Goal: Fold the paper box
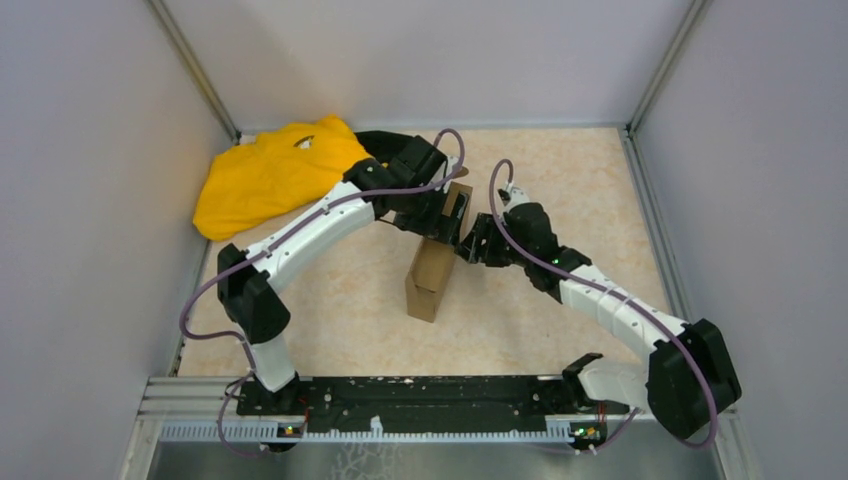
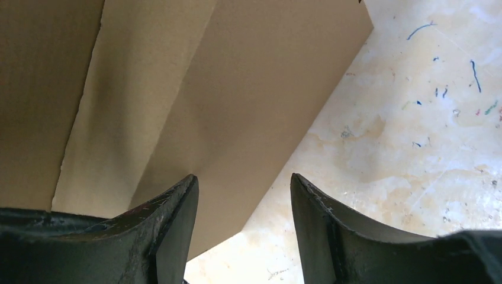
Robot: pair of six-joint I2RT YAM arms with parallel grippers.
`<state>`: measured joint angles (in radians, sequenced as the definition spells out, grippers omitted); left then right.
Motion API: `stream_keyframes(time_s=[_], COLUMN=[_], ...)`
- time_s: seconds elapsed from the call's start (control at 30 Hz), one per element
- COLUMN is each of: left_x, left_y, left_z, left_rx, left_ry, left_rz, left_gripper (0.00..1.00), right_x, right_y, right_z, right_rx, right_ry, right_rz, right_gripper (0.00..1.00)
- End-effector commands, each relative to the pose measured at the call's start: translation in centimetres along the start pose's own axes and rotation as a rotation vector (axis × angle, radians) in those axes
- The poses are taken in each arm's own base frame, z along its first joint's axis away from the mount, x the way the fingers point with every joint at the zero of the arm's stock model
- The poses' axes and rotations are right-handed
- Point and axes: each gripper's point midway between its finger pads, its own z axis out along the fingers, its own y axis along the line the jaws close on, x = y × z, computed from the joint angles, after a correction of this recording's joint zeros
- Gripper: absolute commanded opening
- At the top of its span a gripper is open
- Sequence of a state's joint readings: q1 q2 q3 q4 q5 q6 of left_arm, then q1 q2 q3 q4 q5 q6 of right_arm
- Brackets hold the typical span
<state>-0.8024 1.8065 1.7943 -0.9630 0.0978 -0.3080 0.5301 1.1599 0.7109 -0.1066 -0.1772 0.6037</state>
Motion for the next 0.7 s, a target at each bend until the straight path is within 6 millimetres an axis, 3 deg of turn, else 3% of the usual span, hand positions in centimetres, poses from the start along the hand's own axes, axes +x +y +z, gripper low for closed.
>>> stream_keyframes(time_s=[0.0,0.67], left_x=[0.0,2.6], left_y=[0.0,2.9], left_z=[-0.6,0.4], left_rx=[-0.024,-0.308], left_ry=[0.0,0.084], left_rz=[-0.009,0.019], left_gripper=[0.97,0.95], right_x=[-0.8,-1.2], right_y=[1.6,1.9], right_z=[0.8,2.9], right_rx=[-0.059,-0.06], right_ry=[-0.04,-0.034], right_rz=[0.004,0.036], right_gripper=[0.58,0.51])
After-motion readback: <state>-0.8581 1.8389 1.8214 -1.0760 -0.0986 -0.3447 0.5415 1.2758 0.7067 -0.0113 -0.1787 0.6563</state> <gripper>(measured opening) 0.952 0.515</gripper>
